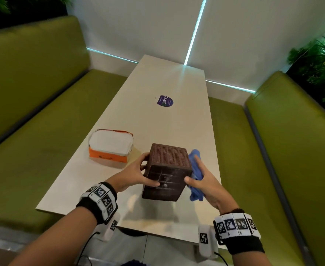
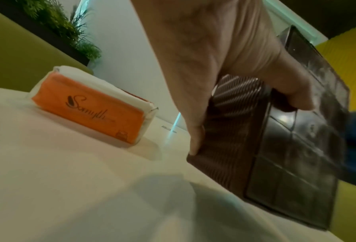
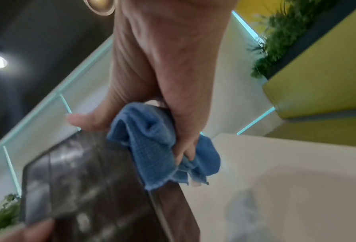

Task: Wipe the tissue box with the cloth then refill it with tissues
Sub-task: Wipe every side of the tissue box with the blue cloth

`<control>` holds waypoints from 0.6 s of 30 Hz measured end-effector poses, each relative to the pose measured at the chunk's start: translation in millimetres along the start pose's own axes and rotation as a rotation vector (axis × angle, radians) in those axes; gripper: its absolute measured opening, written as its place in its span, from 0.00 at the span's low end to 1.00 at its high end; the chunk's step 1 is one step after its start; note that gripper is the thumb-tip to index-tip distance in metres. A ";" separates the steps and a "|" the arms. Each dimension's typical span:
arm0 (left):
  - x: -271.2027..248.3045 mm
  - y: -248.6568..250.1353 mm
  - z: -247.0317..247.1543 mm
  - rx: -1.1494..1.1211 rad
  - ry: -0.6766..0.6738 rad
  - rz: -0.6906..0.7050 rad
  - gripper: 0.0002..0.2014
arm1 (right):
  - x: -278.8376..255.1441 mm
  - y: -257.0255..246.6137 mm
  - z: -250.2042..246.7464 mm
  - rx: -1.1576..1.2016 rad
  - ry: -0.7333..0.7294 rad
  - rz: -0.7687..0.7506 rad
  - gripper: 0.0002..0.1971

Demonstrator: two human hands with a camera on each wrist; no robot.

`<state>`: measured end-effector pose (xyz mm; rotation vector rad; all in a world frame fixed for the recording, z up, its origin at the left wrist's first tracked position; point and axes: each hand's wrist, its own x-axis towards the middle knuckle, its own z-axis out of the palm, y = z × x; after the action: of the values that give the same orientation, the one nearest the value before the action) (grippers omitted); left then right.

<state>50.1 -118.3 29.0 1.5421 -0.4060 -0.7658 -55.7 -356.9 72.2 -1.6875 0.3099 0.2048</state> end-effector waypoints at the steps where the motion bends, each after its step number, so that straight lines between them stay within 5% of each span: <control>1: 1.1 -3.9 1.4 -0.006 0.021 0.013 0.50 | -2.5 -6.8 -0.2 -0.036 0.060 -0.034 0.47; 5: 5.6 -13.3 9.3 -0.009 0.069 0.046 0.54 | -5.5 -36.4 10.7 -0.114 0.427 -0.242 0.35; 8: 9.8 -19.4 13.2 0.004 0.086 0.056 0.55 | 1.8 -49.9 33.9 -0.232 0.399 -0.241 0.30; 13: 13.1 -26.6 17.6 0.018 0.091 0.068 0.55 | 30.6 -39.2 71.9 -1.024 0.289 -0.181 0.30; 18: 17.6 -33.3 22.8 0.095 0.147 0.093 0.53 | 33.7 -37.9 115.2 -1.106 0.253 -0.284 0.26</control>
<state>41.1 -142.3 -6.7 1.6449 -0.4067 -0.5634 -6.7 -241.4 81.2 -2.8369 0.1283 -0.0842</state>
